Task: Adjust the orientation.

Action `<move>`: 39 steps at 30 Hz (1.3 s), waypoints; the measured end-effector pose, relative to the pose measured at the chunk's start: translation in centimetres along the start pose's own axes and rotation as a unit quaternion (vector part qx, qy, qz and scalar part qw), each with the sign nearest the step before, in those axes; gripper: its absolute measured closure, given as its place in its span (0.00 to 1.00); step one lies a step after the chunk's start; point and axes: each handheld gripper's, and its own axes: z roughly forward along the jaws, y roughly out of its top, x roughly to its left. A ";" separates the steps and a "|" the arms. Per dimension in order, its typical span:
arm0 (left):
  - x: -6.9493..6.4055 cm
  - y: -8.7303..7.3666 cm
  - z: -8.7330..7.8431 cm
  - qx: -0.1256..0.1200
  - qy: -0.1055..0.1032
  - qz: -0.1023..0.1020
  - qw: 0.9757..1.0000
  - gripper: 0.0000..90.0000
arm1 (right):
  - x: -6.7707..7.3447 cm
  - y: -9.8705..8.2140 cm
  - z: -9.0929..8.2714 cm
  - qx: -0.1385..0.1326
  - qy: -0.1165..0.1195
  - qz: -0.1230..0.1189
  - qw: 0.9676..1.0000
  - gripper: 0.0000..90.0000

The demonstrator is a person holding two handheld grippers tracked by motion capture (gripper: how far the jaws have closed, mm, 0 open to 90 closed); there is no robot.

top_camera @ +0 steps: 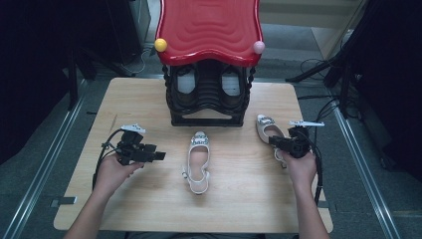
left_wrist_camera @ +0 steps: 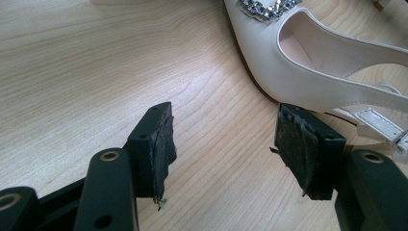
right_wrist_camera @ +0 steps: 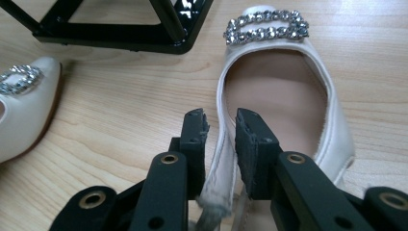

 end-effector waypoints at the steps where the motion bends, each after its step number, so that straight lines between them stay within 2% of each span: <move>1: 0.0 0.0 -0.1 0.000 0.000 0.000 1.000 0.43 | 0.0 0.0 0.2 0.003 0.000 0.001 1.000 0.84; 5: -0.1 -0.2 -0.1 0.000 0.002 0.001 1.000 0.43 | 0.2 0.2 0.6 0.019 -0.020 -0.010 1.000 0.90; 8: -0.1 -0.3 -0.1 0.000 0.004 0.000 1.000 0.43 | 0.2 0.4 0.7 0.029 -0.026 -0.013 0.999 0.92; 15: -0.1 -0.5 -0.1 0.001 0.002 -0.001 1.000 0.43 | -0.3 0.6 0.6 0.033 -0.016 0.002 0.999 0.96; 18: -0.1 -0.5 -0.2 -0.001 0.002 -0.002 1.000 0.43 | -0.3 0.6 0.4 0.027 -0.017 0.004 0.999 0.97; 23: -0.1 -0.4 -0.2 -0.005 0.000 -0.002 1.000 0.43 | -0.7 0.8 -1.0 -0.012 -0.024 0.017 1.000 0.98; 27: -0.4 -0.2 -0.3 -0.014 -0.004 0.007 1.000 0.43 | -1.0 0.6 -2.1 -0.024 -0.012 0.030 0.999 0.98; 30: -0.6 0.0 -0.1 -0.012 -0.005 0.012 1.000 0.43 | -0.8 0.5 -2.7 -0.027 -0.006 0.033 0.999 0.98; 31: -0.6 0.0 0.0 -0.011 -0.005 0.013 1.000 0.43 | -0.6 0.5 -2.9 -0.029 0.005 0.036 0.999 0.98; 36: -0.5 0.3 0.1 -0.012 -0.007 0.012 1.000 0.43 | 0.1 0.4 -3.1 -0.029 0.017 0.034 0.999 0.98; 39: -0.7 0.6 0.3 -0.011 -0.008 0.019 1.000 0.43 | 0.8 0.3 -3.3 -0.032 0.039 0.036 0.998 0.98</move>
